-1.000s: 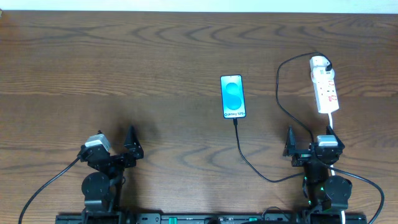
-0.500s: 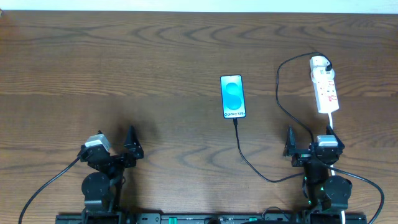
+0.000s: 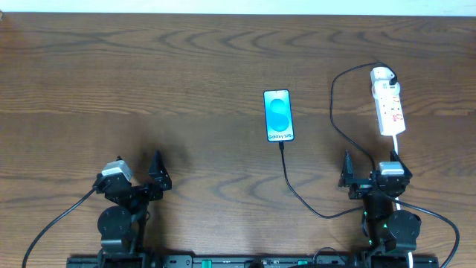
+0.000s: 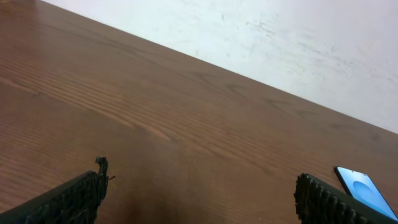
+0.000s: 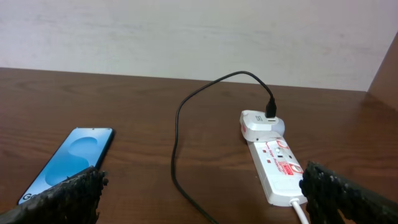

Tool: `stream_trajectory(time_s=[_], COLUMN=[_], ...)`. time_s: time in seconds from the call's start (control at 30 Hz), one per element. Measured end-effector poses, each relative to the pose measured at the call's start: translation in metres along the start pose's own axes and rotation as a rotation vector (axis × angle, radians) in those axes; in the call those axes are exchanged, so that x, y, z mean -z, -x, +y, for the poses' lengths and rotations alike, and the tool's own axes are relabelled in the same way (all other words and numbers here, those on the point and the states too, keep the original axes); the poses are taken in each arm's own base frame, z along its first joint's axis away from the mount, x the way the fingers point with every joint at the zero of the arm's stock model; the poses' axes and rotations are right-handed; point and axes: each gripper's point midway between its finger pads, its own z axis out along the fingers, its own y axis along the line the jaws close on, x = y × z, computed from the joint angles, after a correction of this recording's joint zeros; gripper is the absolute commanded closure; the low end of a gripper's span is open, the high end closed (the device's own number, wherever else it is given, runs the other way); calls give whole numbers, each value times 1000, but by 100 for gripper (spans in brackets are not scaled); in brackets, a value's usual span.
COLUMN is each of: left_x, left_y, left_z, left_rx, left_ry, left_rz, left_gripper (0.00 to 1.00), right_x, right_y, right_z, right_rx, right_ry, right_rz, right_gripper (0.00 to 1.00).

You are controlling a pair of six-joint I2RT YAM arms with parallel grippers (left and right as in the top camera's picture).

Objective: Plug charger to phone and switch on socket

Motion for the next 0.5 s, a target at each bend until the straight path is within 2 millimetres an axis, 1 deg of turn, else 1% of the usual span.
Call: stream_trajectory(time_s=[0.23,0.5], left_x=[0,1], left_y=[-3,-5], left_z=[-8,-14], left_rx=[-24,-255], left_ry=[-33,-60], left_rz=[11,12], left_gripper=[2,2], right_x=[0,0], right_y=[0,0], right_z=[0,0], right_rx=[0,0], right_ry=[0,0], right_rz=[0,0], right_gripper=[1,1])
